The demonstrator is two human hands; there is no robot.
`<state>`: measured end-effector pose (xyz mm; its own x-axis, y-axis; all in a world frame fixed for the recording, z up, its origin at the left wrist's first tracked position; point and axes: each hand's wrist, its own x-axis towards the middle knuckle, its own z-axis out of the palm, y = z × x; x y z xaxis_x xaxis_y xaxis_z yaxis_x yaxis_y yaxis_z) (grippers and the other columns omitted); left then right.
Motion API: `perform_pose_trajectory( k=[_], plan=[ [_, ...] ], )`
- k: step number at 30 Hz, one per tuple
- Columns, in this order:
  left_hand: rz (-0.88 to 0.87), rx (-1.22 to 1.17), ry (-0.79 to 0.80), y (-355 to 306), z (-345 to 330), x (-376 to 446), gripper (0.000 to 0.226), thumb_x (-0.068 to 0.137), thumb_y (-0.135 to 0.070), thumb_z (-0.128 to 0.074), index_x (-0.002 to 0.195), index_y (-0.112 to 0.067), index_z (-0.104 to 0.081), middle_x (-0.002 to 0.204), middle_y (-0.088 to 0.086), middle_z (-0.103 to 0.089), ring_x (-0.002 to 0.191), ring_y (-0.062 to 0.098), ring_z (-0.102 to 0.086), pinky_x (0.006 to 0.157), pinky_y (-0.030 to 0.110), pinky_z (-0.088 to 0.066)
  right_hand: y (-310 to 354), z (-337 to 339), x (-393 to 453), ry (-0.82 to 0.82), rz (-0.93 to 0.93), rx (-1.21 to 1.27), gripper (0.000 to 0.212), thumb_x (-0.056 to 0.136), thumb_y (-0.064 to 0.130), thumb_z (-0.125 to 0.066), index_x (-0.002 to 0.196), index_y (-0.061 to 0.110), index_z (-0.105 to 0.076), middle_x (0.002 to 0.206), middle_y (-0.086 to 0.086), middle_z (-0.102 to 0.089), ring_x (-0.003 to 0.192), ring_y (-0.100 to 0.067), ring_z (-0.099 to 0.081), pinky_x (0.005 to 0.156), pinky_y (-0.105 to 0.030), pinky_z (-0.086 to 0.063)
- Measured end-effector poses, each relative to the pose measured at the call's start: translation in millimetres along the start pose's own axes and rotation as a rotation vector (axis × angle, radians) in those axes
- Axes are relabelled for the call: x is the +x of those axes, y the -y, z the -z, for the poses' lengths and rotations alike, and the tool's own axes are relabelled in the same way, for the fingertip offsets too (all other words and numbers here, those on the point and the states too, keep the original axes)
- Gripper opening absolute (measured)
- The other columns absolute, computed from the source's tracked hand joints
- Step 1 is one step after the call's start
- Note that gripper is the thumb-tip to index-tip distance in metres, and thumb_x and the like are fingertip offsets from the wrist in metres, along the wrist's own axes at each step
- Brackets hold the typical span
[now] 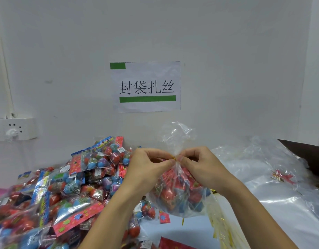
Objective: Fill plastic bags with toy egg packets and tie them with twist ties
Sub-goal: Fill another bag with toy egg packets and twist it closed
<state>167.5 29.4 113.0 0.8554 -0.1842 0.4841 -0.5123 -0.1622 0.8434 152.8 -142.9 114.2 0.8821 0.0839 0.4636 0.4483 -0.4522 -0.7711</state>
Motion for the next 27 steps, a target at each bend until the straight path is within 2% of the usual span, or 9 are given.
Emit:
perform_pose_trajectory(
  k=[4,7,10,12,15,17,20,23,27],
  plan=[
    [-0.099,0.223,-0.034,-3.7,-0.2,0.5,0.018,0.08,-0.009,-0.079,0.068,-0.023,-0.077,0.066,-0.002,-0.071,0.057,0.004,-0.061,0.053,0.014,-0.047,1.4,-1.4,-0.4,0.046,-0.02,-0.102,0.029,0.101,0.022,-0.058,0.079,0.013,-0.075,0.057,-0.003,-0.06,0.053,-0.006,-0.05,0.058,-0.026,-0.043],
    [-0.301,0.433,0.0,-6.0,4.9,0.4,0.013,0.081,-0.008,-0.078,0.075,-0.019,-0.079,0.073,-0.005,-0.07,0.066,0.012,-0.062,0.061,0.018,-0.048,1.6,-2.2,0.8,0.055,-0.017,-0.165,0.027,0.101,0.023,-0.058,0.083,0.013,-0.074,0.061,-0.002,-0.061,0.056,-0.007,-0.051,0.058,-0.027,-0.045],
    [-0.56,0.562,-0.007,-4.1,7.8,0.4,0.005,0.082,-0.007,-0.079,0.081,-0.012,-0.08,0.08,-0.004,-0.07,0.074,0.014,-0.064,0.069,0.024,-0.052,1.5,-1.1,0.2,0.049,-0.028,-0.093,0.029,0.101,0.019,-0.057,0.078,0.008,-0.071,0.054,0.004,-0.05,0.05,-0.007,-0.043,0.053,-0.023,-0.038],
    [-0.733,0.678,-0.058,-0.7,8.1,1.0,0.005,0.083,-0.007,-0.078,0.08,-0.01,-0.08,0.079,-0.001,-0.07,0.071,0.019,-0.062,0.064,0.037,-0.054,2.0,0.7,-1.1,0.051,-0.043,-0.012,0.031,0.102,0.016,-0.056,0.077,0.011,-0.073,0.053,0.009,-0.053,0.048,-0.004,-0.045,0.052,-0.02,-0.038],
    [-0.823,0.747,-0.151,5.0,5.8,2.2,0.006,0.084,-0.011,-0.076,0.079,-0.012,-0.08,0.075,-0.002,-0.071,0.065,0.021,-0.059,0.057,0.038,-0.052,1.2,1.9,-2.1,0.048,-0.058,0.089,0.029,0.103,0.013,-0.054,0.082,0.009,-0.074,0.045,0.014,-0.052,0.039,0.002,-0.045,0.045,-0.01,-0.034],
    [-0.663,0.62,-0.17,4.0,2.6,1.9,0.006,0.081,-0.01,-0.08,0.08,-0.016,-0.081,0.073,-0.006,-0.072,0.066,0.014,-0.061,0.061,0.03,-0.052,0.7,3.0,-2.0,0.03,-0.074,0.106,0.027,0.103,0.014,-0.055,0.086,0.005,-0.075,0.047,0.012,-0.055,0.039,0.0,-0.047,0.044,-0.012,-0.037],
    [-0.222,0.311,-0.117,0.4,1.8,1.7,0.011,0.082,-0.019,-0.08,0.074,-0.024,-0.079,0.067,-0.013,-0.071,0.06,0.004,-0.062,0.059,0.016,-0.05,1.0,4.0,-1.2,-0.013,-0.089,0.112,0.027,0.102,0.017,-0.057,0.087,0.01,-0.078,0.073,-0.003,-0.076,0.066,-0.015,-0.072,0.069,-0.032,-0.059],
    [0.074,0.129,0.027,-3.6,0.4,-0.6,0.023,0.092,-0.034,-0.07,0.076,-0.022,-0.081,0.074,-0.005,-0.076,0.077,0.015,-0.073,0.08,0.032,-0.059,0.7,3.3,-1.1,-0.031,-0.072,0.075,0.027,0.101,0.017,-0.058,0.086,0.011,-0.078,0.082,-0.012,-0.076,0.076,-0.028,-0.073,0.079,-0.045,-0.058],
    [0.213,0.003,0.046,-6.4,-4.1,-3.3,0.033,0.094,-0.043,-0.064,0.08,-0.019,-0.082,0.08,-0.004,-0.078,0.082,0.01,-0.074,0.091,0.039,-0.056,3.0,0.1,-1.4,-0.01,-0.054,0.035,0.025,0.101,0.017,-0.058,0.087,0.008,-0.078,0.092,-0.033,-0.067,0.07,-0.028,-0.06,0.071,-0.047,-0.051]
  ],
)
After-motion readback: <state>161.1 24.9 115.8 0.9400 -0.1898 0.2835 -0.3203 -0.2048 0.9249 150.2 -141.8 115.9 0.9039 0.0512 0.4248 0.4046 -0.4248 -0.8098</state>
